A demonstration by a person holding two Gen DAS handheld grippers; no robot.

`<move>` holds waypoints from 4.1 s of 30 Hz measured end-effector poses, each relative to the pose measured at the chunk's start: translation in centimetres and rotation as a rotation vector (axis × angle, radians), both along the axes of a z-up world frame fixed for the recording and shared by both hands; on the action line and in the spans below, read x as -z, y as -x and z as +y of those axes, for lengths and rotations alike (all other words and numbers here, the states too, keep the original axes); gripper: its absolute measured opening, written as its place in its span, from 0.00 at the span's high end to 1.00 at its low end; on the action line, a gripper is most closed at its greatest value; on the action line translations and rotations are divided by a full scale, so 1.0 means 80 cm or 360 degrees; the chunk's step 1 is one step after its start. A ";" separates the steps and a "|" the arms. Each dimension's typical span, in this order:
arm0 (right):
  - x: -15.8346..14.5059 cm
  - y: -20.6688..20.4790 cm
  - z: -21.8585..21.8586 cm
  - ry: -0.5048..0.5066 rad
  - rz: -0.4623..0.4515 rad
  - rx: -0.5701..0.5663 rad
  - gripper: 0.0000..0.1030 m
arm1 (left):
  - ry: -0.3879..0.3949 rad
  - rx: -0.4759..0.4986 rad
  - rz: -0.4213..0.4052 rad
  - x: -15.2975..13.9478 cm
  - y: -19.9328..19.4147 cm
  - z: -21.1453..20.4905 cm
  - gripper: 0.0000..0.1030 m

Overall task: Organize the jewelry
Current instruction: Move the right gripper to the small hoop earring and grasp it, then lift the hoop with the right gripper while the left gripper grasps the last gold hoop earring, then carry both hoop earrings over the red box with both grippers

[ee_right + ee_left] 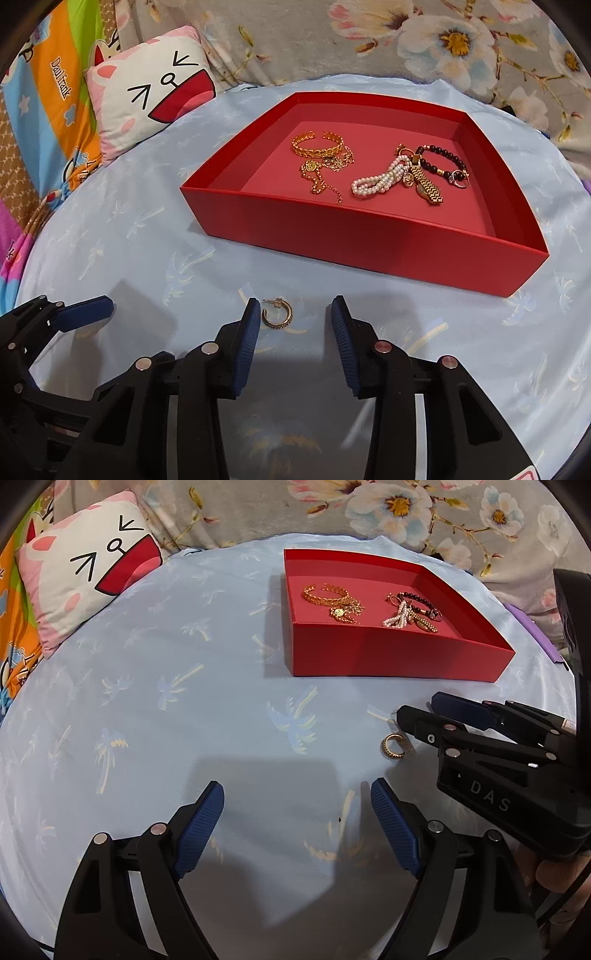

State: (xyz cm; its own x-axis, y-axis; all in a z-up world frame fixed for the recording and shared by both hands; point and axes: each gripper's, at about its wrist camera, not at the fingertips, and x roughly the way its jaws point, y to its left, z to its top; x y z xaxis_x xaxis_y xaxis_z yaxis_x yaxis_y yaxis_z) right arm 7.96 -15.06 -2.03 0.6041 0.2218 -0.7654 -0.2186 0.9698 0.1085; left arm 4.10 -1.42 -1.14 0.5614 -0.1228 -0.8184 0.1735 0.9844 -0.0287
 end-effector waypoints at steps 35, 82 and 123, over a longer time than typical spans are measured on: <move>-0.001 -0.001 -0.007 0.0056 -0.0027 0.0076 0.84 | 0.0068 0.0004 -0.0002 -0.010 -0.010 -0.003 0.23; -0.055 0.083 -0.105 -0.0128 -0.0171 0.0356 0.84 | 0.0219 0.0208 -0.0005 -0.031 -0.003 -0.039 0.82; -0.060 -0.152 -0.120 -0.0087 -0.0158 0.0360 0.84 | 0.0060 0.0077 -0.0105 -0.053 -0.243 -0.075 0.81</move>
State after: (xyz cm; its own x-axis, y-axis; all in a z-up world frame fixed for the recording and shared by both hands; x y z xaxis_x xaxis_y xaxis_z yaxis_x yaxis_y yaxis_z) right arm 20.08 -24.69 2.77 0.7148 0.1117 -0.6903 -0.0086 0.9885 0.1510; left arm 23.54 -7.39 3.11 0.6067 -0.1810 -0.7740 0.2236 0.9733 -0.0524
